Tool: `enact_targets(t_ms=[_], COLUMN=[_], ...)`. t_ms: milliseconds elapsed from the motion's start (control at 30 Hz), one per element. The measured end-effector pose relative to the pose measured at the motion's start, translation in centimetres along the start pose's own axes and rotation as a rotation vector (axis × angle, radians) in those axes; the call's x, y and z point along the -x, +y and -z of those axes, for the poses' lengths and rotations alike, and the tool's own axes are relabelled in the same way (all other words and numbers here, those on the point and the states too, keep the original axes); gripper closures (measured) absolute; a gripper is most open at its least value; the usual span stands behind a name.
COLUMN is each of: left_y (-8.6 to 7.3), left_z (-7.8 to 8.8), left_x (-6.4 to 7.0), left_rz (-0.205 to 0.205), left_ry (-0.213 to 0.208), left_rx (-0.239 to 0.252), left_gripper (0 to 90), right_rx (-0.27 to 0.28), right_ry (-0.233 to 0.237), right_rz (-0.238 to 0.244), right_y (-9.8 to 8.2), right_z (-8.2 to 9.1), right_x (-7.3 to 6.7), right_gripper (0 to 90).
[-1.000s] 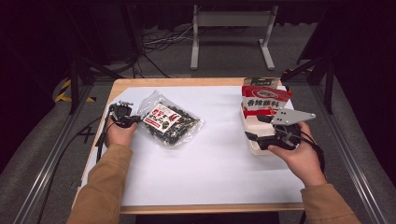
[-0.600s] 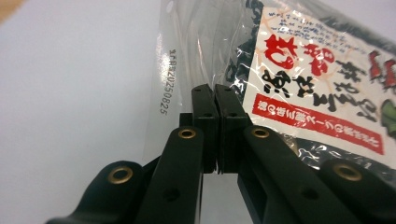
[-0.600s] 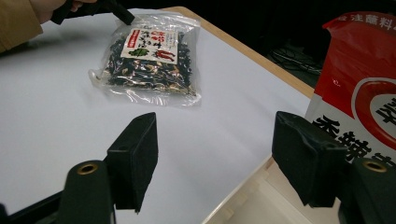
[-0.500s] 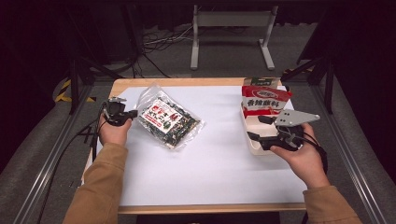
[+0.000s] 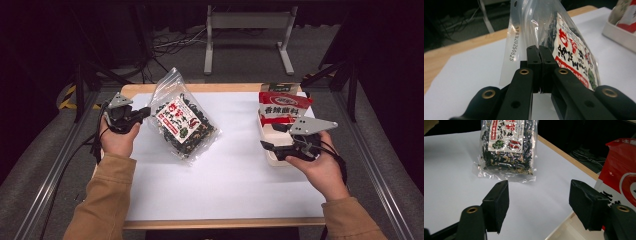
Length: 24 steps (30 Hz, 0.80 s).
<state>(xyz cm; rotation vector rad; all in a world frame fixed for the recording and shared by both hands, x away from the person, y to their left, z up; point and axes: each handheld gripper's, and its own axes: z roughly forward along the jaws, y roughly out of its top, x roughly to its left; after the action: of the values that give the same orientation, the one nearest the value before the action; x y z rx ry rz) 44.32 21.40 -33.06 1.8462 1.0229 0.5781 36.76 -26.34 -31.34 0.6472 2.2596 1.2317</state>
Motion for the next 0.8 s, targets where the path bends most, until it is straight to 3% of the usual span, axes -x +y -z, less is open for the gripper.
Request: enact_targets(t_ms=[100, 233, 333, 467, 600, 800], left_y=[0.4, 1.5, 2.2, 2.5, 2.8, 3.1], left_z=[0.6, 1.9, 2.9, 3.5, 4.1, 4.7], left_x=[0.9, 2.8, 4.1, 4.8, 5.7, 6.8], left_rz=[-0.033, -0.109, -0.146, -0.168, -0.216, -0.292], left_ry=[-0.012, -0.028, -0.062, -0.094, -0.13, -0.218], left_rx=[0.022, 0.047, 0.075, 0.089, 0.099, 0.122], left_gripper=[88.9, 88.9, 89.0, 89.0, 89.0, 88.9], right_rx=[0.0, 0.008, 0.015, 0.014, 0.013, 0.032], right_ry=[0.007, 0.023, 0.027, 0.036, 0.058, 0.115], right_rz=[0.006, 0.014, 0.015, 0.02, 0.028, 0.023], right_y=[0.3, 1.0, 1.4, 1.7, 2.1, 2.8], right_z=[-0.2, -0.3, -0.4, -0.7, -1.0, -1.9], right_x=[-0.1, -0.4, -0.5, -0.7, -1.0, -1.7], right_gripper=[32.9, 35.2, 35.2, 35.2, 35.0, 36.6])
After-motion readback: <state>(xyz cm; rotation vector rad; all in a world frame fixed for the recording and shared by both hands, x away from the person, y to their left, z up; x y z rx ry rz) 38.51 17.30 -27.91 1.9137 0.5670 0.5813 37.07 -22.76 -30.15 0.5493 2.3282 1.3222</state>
